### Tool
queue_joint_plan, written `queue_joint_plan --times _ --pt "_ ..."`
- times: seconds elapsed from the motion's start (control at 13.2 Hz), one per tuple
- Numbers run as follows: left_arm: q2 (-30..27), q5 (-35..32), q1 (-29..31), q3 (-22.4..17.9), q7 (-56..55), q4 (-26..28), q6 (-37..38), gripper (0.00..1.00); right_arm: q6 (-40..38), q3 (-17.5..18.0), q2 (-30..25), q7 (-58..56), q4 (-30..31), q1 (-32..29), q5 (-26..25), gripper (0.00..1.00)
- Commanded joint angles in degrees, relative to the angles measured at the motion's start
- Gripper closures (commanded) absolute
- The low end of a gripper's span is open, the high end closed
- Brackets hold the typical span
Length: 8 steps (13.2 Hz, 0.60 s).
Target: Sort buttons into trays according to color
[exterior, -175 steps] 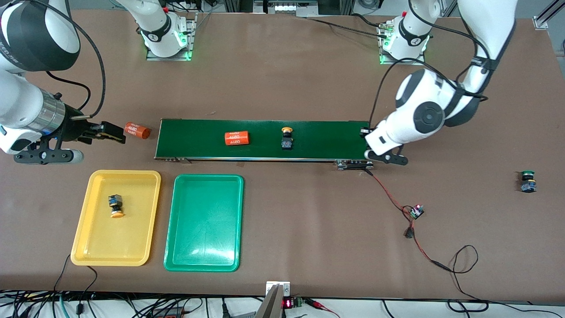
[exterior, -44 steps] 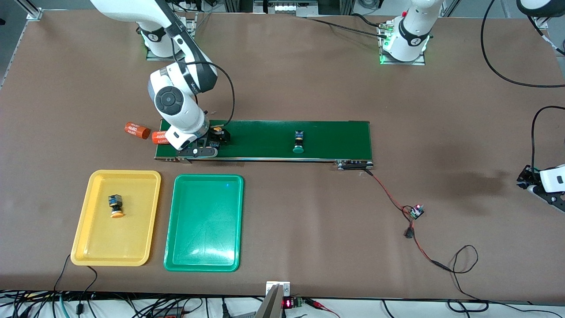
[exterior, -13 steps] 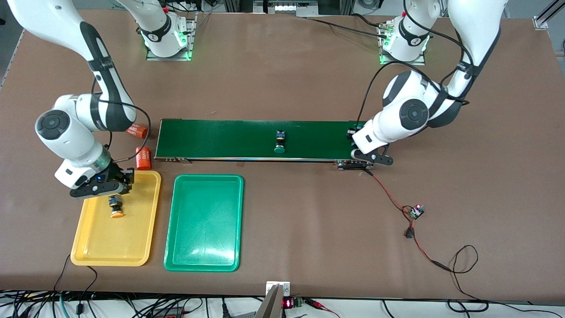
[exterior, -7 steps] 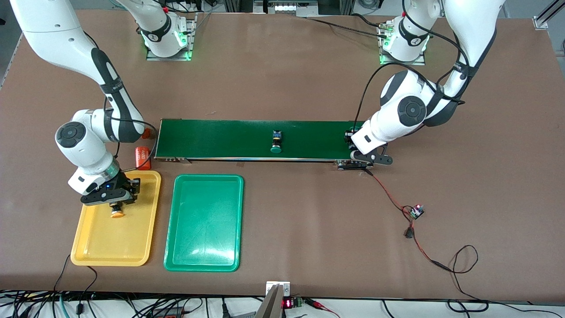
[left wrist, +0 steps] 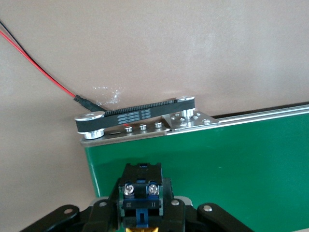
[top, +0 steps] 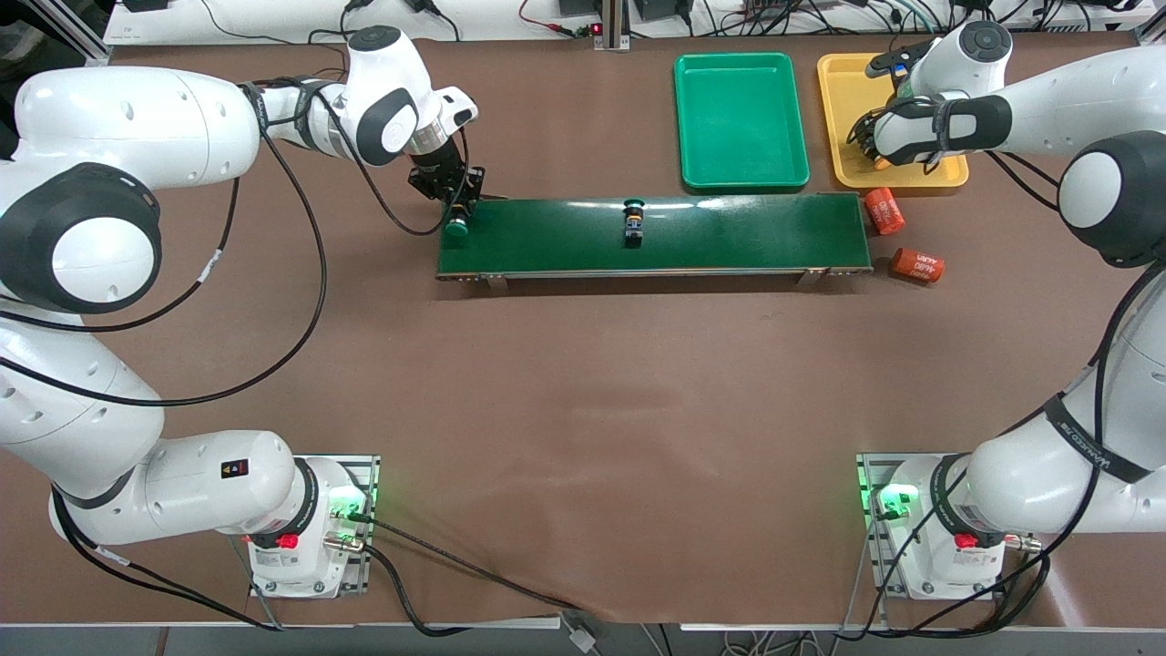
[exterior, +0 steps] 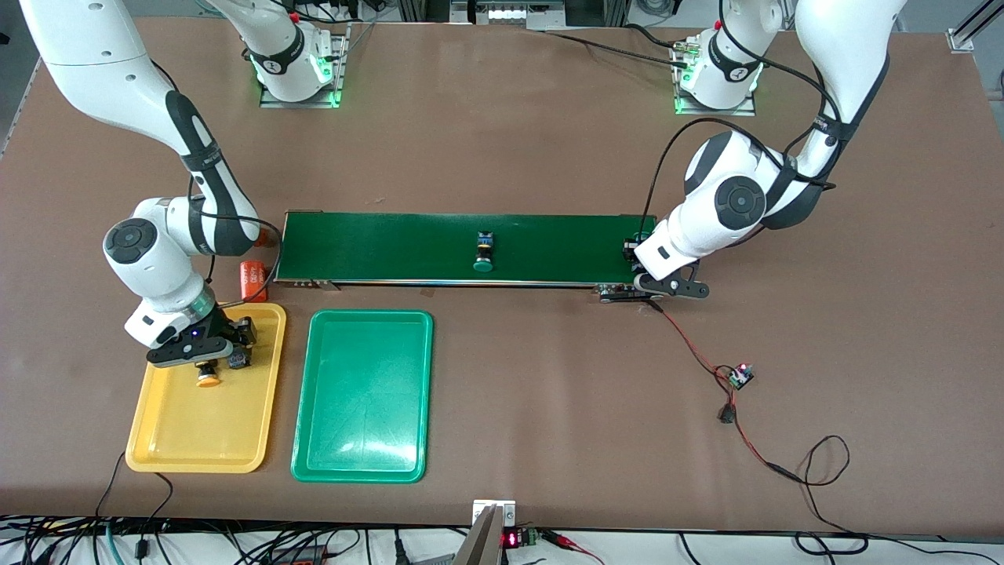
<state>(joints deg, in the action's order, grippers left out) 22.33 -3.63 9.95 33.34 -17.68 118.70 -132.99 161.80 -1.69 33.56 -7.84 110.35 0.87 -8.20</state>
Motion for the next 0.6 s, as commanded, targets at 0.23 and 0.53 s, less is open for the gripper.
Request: queue_joint_plan --times 0.23,0.53 --pt "0.4 -2.3 -0.9 -0.6 0.0 0.6 -1.7 1.00 -10.0 0.9 -5.2 2.9 0.0 1.1 -0.1 0.03" --pt "1.7 -2.4 -1.0 -1.2 0.0 0.6 -3.4 1.00 -27.5 1.3 -12.1 11.6 -1.0 4.5 0.1 0.03"
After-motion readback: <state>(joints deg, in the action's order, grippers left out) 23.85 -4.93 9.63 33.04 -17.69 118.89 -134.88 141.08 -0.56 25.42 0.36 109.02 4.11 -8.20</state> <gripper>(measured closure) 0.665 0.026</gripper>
